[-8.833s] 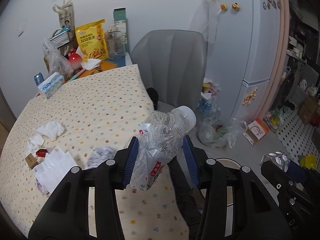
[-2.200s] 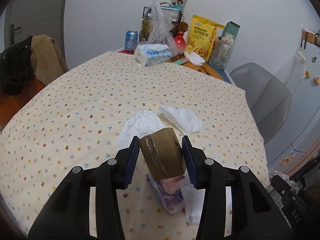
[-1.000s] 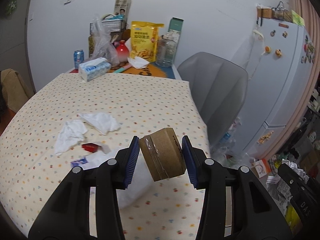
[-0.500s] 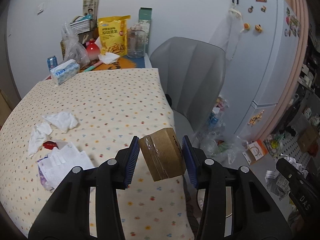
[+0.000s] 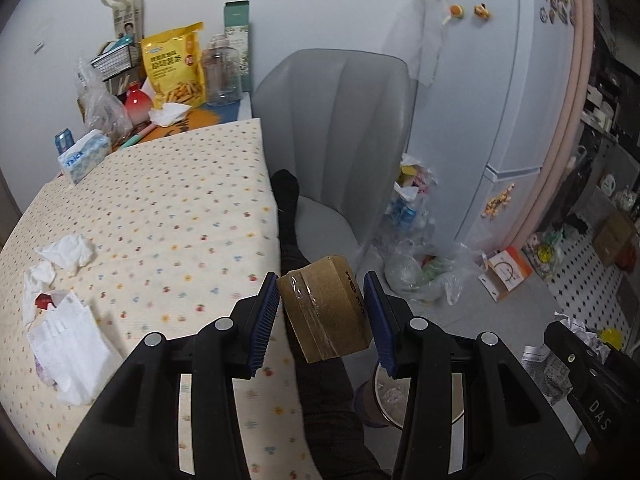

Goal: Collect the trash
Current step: 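Carry the box and crumpled paper over the beige trash bin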

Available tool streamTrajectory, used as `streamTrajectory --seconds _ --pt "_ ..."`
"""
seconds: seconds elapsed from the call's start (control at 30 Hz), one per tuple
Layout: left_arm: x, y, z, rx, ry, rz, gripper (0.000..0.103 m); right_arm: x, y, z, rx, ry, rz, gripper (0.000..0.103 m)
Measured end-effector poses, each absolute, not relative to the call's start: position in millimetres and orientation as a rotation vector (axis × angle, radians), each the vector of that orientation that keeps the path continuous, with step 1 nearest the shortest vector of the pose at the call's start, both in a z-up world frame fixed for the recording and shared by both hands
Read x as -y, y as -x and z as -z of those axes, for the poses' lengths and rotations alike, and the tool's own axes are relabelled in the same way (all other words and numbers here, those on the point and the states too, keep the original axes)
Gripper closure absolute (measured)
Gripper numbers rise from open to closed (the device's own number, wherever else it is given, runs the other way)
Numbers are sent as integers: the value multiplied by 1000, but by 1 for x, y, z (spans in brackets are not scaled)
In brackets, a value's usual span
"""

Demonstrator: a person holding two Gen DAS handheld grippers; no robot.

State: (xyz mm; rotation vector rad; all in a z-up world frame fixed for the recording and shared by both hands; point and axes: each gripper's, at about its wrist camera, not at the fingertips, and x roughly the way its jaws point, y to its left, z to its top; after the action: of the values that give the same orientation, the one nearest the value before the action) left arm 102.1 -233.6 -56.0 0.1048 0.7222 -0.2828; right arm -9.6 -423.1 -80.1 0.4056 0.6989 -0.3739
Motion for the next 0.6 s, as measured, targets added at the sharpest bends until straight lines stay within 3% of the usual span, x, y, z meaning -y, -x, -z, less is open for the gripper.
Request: streamTrajectory --seconds 0.37,0.6 --pt "250 -112 76 -758 -138 276 59 448 -6 108 -720 -448 382 67" --pt "261 -115 82 -767 -159 288 59 457 -9 117 -705 -447 375 46"
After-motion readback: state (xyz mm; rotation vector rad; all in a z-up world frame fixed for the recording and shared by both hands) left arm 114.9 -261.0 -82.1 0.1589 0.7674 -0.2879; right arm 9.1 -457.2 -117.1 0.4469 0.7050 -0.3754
